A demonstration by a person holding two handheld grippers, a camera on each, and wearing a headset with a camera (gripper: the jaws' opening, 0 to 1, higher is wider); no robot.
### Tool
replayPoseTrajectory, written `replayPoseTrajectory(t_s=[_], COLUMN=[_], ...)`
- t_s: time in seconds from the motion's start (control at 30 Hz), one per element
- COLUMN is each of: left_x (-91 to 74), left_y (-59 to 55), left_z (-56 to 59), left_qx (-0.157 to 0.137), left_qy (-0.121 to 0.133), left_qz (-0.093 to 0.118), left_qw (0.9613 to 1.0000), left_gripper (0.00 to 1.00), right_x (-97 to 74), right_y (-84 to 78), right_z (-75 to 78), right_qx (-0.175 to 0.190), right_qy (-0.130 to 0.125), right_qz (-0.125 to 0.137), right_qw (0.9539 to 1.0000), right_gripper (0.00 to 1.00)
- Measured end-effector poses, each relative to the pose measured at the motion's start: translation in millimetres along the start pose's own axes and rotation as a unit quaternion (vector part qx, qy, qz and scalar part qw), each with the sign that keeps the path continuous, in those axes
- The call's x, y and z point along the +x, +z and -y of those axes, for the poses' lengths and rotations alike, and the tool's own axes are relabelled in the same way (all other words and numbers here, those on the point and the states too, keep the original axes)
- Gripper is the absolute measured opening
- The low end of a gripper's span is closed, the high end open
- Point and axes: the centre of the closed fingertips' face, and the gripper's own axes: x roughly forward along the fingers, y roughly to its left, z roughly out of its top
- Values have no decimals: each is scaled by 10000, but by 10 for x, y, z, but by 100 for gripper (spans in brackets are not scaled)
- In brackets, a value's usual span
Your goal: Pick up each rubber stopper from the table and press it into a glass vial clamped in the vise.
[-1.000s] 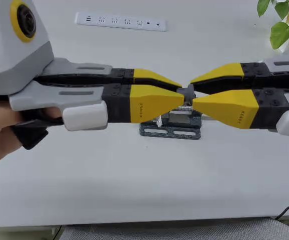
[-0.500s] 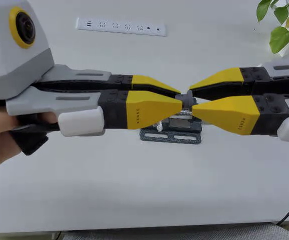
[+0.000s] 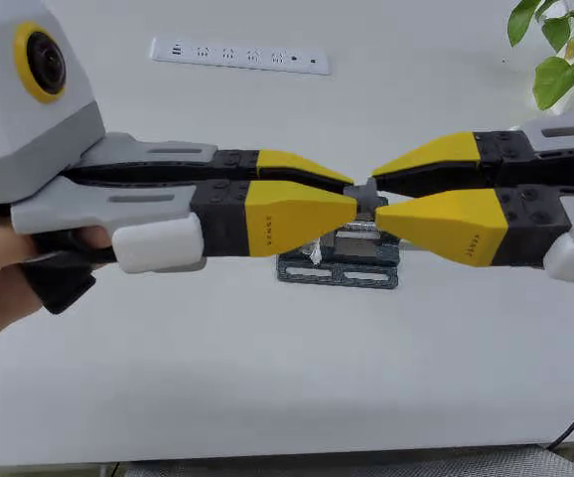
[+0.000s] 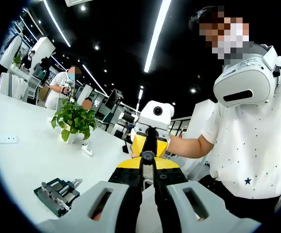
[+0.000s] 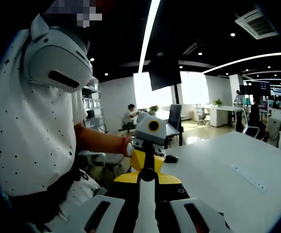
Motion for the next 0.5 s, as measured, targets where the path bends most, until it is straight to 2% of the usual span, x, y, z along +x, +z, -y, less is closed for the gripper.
replayPoseTrajectory(t_s=[0.07, 0.13, 0.3, 0.43, 0.5], left_x=[-5, -13, -35, -73, -105], left_y=[-10, -30, -67, -108, -144], left_z=[-12, -27, -59, -107, -159], left_qx=[129, 59, 157, 243, 328], left_qy=[23, 46, 135, 264, 408], left_qz=[-18, -51, -98, -151, -228], left_qw=[9999, 10000, 9997, 9992, 9984], left_gripper=[4, 4, 4, 5, 7], right_x=[6, 15, 40, 33, 19], right_y=[-14, -37, -87, -114, -105], right_z=[4, 17, 43, 88, 117], right_qx=[7, 34, 74, 123, 139], right_qy=[0, -6, -20, -49, -68], right_qz=[-28, -76, -179, -266, -273], right_qw=[10000, 10000, 9998, 9996, 9995], right_gripper=[6, 6, 6, 6, 6])
